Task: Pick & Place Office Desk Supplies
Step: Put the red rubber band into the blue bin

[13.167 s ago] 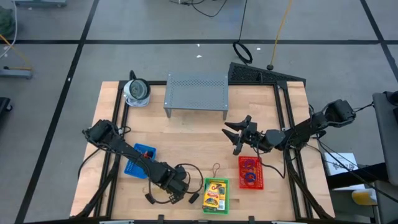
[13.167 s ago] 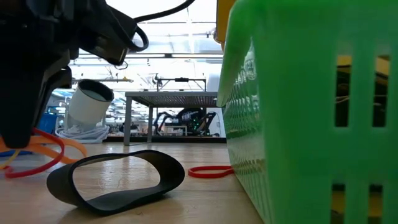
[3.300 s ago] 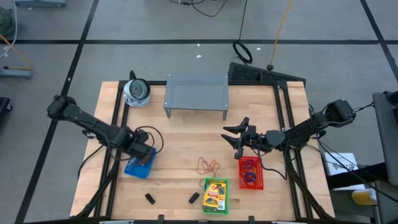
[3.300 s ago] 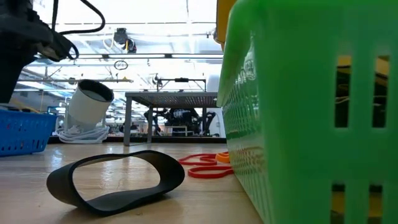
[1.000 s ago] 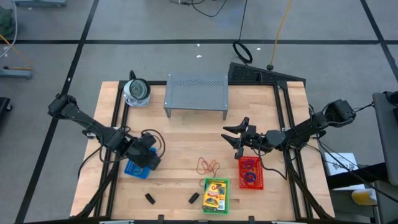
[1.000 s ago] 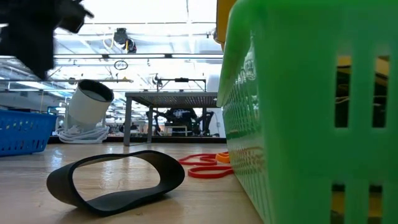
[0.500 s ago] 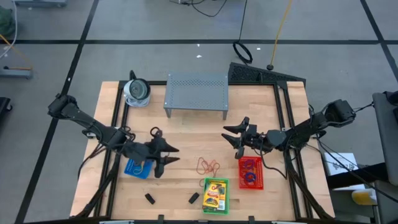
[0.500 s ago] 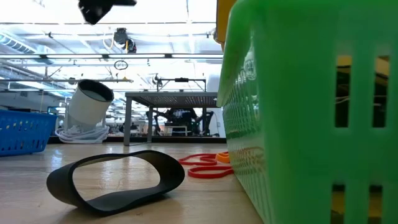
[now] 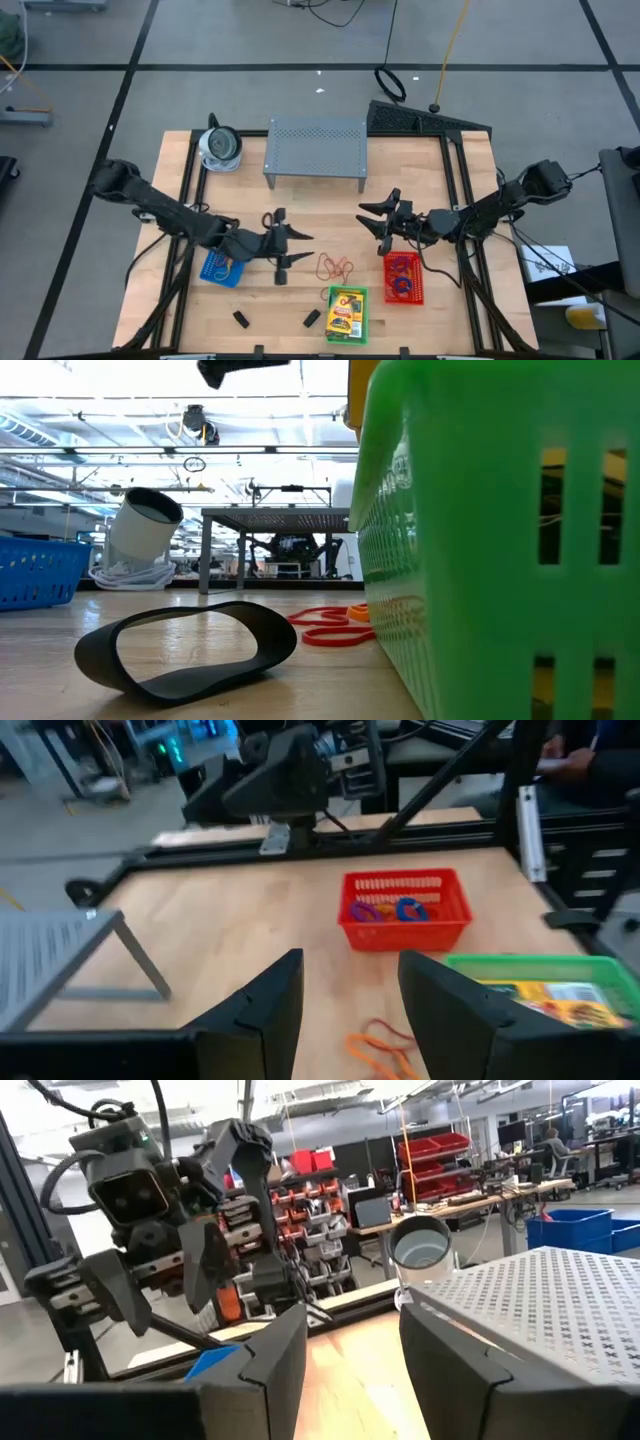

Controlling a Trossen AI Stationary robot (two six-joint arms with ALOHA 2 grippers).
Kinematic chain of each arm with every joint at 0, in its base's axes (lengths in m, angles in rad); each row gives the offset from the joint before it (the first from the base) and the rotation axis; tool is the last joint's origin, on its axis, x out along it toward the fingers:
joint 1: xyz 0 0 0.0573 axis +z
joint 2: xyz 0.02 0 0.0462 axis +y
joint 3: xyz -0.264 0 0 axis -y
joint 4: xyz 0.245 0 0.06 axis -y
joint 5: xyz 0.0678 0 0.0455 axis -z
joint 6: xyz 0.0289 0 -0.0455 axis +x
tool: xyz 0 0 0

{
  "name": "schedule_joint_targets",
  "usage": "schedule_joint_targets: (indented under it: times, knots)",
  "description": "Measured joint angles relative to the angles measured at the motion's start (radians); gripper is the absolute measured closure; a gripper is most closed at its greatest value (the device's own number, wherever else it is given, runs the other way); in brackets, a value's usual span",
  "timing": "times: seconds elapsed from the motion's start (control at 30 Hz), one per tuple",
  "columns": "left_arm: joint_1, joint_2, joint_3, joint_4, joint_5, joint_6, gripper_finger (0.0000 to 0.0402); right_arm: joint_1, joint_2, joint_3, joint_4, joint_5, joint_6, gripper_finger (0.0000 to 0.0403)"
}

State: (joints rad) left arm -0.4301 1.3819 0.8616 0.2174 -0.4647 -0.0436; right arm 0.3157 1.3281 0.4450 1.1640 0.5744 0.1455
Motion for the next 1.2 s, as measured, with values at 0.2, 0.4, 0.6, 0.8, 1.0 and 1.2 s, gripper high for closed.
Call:
schedule_joint_targets:
  times: [0.2,0.4,0.6,0.8,1.0,1.2]
  knots:
    - [0.054,0.097,-0.001,0.096,0.096,0.05,0.0227,0.0,0.0,0.0,-0.002,-0.041,0.026,0.0248]
    - [0.095,0.108,-0.001,0.084,0.154,0.078,0.0227,0.001,0.0,0.0,0.017,-0.136,-0.054,0.0248]
    - [0.14,0.107,-0.001,0.067,0.256,0.077,0.0227,-0.014,0.0,0.0,0.078,-0.135,-0.21,0.0248]
    - [0.194,0.107,-0.001,0.038,0.256,-0.034,0.0227,-0.035,0.0,0.0,0.103,-0.135,-0.219,0.0248]
    - [0.225,0.107,-0.001,0.023,0.263,-0.152,0.0227,-0.035,0.0,0.0,0.097,-0.135,-0.219,0.0248]
    - [0.234,0.107,0.019,-0.013,0.394,-0.127,0.0227,-0.035,0.0,0.0,0.055,-0.135,-0.269,0.0248]
